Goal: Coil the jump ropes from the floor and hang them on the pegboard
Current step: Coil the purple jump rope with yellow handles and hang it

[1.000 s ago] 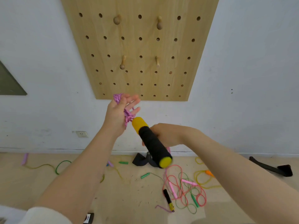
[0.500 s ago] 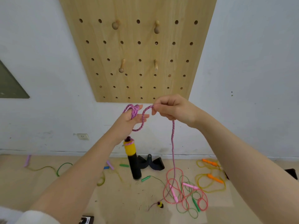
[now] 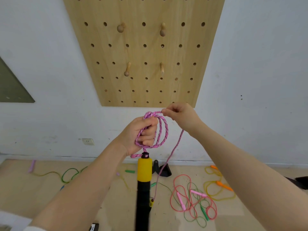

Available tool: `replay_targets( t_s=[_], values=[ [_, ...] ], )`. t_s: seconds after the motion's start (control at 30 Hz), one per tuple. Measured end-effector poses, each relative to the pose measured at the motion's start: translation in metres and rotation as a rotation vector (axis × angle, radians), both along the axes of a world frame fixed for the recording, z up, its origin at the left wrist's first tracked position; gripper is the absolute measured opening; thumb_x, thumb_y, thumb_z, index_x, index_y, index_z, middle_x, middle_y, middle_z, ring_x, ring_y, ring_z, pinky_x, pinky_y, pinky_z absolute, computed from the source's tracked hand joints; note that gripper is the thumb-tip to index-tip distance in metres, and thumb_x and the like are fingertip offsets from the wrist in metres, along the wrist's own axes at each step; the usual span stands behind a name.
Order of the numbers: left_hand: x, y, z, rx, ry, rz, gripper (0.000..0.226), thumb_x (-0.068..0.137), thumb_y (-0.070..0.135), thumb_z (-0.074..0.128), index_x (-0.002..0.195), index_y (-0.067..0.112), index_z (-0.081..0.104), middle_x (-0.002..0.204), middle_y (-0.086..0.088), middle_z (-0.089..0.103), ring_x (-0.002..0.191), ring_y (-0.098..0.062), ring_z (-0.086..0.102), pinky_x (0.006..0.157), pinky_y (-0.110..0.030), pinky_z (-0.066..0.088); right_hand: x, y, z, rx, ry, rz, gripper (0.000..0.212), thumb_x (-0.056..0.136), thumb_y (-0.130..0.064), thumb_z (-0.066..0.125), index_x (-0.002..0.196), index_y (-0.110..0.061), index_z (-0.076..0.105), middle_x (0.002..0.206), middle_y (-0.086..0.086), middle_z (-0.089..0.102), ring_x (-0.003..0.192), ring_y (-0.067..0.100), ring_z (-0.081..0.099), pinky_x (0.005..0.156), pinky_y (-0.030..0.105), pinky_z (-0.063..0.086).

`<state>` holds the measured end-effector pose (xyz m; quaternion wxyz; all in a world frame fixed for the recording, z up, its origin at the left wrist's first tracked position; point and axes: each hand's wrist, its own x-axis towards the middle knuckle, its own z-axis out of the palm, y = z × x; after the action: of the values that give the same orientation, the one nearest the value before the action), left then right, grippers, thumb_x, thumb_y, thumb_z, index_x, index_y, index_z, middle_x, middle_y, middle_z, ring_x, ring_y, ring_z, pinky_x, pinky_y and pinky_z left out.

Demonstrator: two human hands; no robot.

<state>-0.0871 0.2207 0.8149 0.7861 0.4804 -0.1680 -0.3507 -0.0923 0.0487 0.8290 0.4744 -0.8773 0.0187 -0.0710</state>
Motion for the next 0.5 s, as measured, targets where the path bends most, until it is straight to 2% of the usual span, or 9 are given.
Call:
replay_targets(
  t_s=[0.07,0.17,0.2,0.27,0.33,0.4,0.43,0.5],
  values=[
    [-0.001,0.0,0.002,0.0,-0.005,0.066,0.03,0.091,0.025,0.047,0.064,0.013,0.045,0.047,0.003,0.039,0.036,-0.007,0.037,0.04,-0.018,0.04,0.0,-0.001,-0.002,-0.047,-0.012,-0.009,0.03,0.09,-0.029,0.06,0.065,-0.013,0.061,0.057,0.0,0.045,0.05,0.011,0.034,0.046,0.018,0.026],
    [-0.001,-0.001,0.01,-0.109,0.088,0.217,0.046,0.096,0.025,0.035,0.062,0.012,0.063,0.061,-0.002,0.059,0.055,-0.014,0.062,0.049,-0.023,0.052,-0.004,0.002,-0.004,-0.14,0.01,0.099,0.041,0.094,-0.026,0.051,0.053,-0.025,0.05,0.056,-0.004,0.046,0.051,0.007,0.039,0.049,0.013,0.03],
    [0.001,-0.001,0.011,-0.156,0.128,0.299,0.047,0.098,0.024,0.033,0.067,0.009,0.064,0.064,-0.005,0.065,0.057,-0.015,0.066,0.049,-0.023,0.054,-0.007,0.004,-0.006,-0.173,0.068,0.161,0.039,0.096,-0.027,0.048,0.058,-0.024,0.056,0.057,-0.004,0.047,0.05,0.004,0.04,0.05,0.012,0.031],
    [0.009,-0.002,0.011,-0.252,0.187,0.449,0.042,0.101,0.026,0.03,0.076,0.004,0.055,0.078,-0.013,0.071,0.069,-0.02,0.071,0.057,-0.027,0.057,-0.014,0.007,-0.008,-0.25,0.23,0.318,0.029,0.098,-0.03,0.041,0.09,-0.02,0.067,0.059,-0.004,0.05,0.047,0.002,0.042,0.053,0.013,0.035],
    [0.021,-0.001,0.005,-0.269,0.2,0.557,0.041,0.103,0.027,0.025,0.075,0.007,0.048,0.1,-0.021,0.068,0.094,-0.028,0.067,0.068,-0.037,0.057,-0.024,0.012,-0.008,-0.306,0.369,0.491,0.027,0.099,-0.03,0.039,0.119,-0.028,0.057,0.063,-0.002,0.054,0.049,0.008,0.045,0.057,0.018,0.042],
    [0.032,0.002,-0.008,-0.151,0.188,0.689,0.038,0.103,0.026,0.024,0.081,0.006,0.048,0.119,-0.024,0.057,0.107,-0.031,0.057,0.071,-0.036,0.046,-0.032,0.018,-0.002,-0.336,0.446,0.608,0.029,0.096,-0.029,0.045,0.126,-0.031,0.048,0.063,-0.002,0.056,0.052,0.013,0.048,0.06,0.021,0.045],
    [0.037,0.005,-0.017,-0.042,0.149,0.746,0.033,0.103,0.025,0.025,0.091,0.004,0.048,0.125,-0.024,0.054,0.11,-0.03,0.054,0.075,-0.036,0.044,-0.035,0.02,0.004,-0.352,0.461,0.657,0.027,0.095,-0.027,0.049,0.122,-0.025,0.052,0.062,-0.002,0.056,0.052,0.013,0.048,0.06,0.022,0.045],
    [0.041,0.014,-0.036,0.236,-0.007,0.765,0.03,0.103,0.024,0.028,0.115,0.002,0.044,0.127,-0.015,0.055,0.115,-0.026,0.054,0.095,-0.041,0.043,-0.04,0.024,0.018,-0.332,0.446,0.74,0.021,0.092,-0.019,0.054,0.111,-0.014,0.061,0.058,-0.001,0.053,0.047,0.011,0.045,0.055,0.022,0.043]
  ],
)
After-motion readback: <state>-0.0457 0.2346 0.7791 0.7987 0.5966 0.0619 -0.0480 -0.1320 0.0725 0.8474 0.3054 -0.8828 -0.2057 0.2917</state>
